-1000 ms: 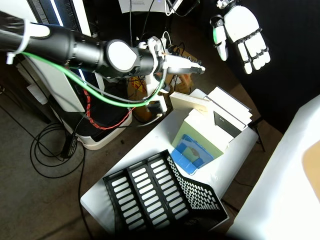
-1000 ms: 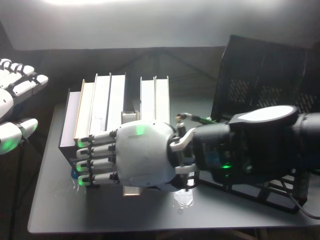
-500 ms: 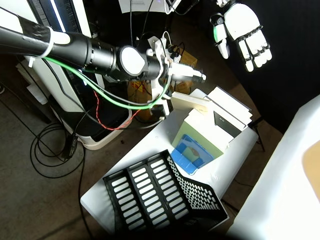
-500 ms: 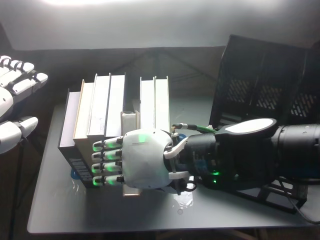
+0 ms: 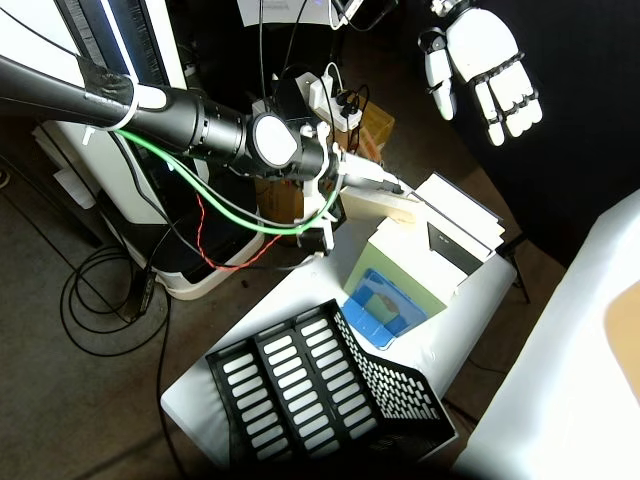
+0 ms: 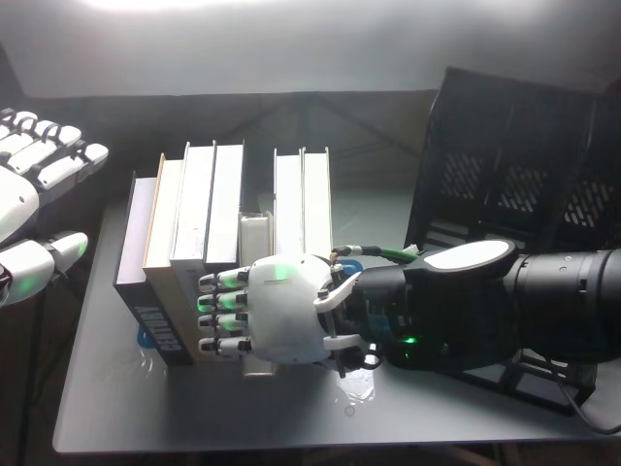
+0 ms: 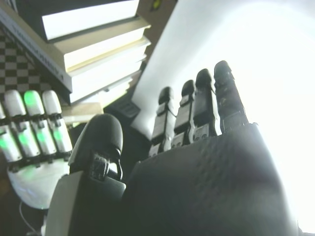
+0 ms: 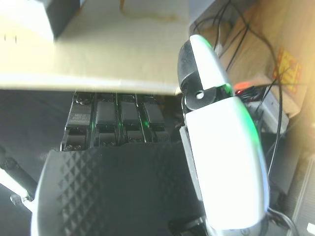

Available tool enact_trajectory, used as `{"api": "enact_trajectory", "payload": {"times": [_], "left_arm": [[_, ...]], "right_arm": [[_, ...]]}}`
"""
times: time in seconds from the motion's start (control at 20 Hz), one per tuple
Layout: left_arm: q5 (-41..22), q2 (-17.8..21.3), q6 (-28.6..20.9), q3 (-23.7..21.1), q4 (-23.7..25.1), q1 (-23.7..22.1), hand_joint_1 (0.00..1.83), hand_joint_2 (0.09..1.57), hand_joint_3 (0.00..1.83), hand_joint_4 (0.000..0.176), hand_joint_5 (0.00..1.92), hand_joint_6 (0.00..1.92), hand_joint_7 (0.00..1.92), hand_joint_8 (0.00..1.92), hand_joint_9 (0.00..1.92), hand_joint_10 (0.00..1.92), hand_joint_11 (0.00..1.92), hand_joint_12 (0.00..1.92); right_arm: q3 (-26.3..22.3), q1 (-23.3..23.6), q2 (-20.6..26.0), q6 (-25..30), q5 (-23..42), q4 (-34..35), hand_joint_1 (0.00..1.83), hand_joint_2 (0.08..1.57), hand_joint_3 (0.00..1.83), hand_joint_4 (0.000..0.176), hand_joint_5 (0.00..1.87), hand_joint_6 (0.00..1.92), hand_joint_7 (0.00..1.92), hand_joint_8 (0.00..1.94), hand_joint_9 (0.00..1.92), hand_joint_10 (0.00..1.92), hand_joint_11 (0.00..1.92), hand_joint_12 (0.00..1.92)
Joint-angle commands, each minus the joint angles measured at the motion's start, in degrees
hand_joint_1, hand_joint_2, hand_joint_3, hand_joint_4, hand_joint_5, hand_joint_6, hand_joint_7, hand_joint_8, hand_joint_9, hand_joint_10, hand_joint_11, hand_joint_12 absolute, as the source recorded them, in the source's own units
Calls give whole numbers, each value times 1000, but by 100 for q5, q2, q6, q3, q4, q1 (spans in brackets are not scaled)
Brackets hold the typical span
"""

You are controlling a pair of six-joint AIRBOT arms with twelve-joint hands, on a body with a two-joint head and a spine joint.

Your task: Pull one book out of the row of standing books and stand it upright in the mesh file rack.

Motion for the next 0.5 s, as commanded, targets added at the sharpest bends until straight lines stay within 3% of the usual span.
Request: {"api": "enact_trajectory", "payload": {"times": [0.0,0.15,0.25,0.45], "left_arm": [[-674,16,8,45,-6,-65,0,1564,39,59,24,1,0,0,0,0,0,0],[-681,-8,6,57,8,-72,0,1538,22,62,35,5,0,0,0,0,0,0],[-680,-36,5,72,35,-105,0,1526,14,79,15,0,0,0,0,0,0,0],[-700,-57,2,87,67,-120,0,1510,5,73,16,3,0,0,0,0,0,0]], "right_arm": [[41,4,-29,-34,134,-36,934,1223,0,0,0,0,0,0,0,0,0,0],[242,-10,-150,-34,37,-157,934,1223,0,0,0,0,0,0,0,0,0,0],[341,-11,-201,-34,-30,-254,934,1223,0,0,0,0,0,0,0,0,0,0],[509,-10,-278,-34,-85,-390,934,1223,0,0,0,0,0,0,0,0,0,0]]}}
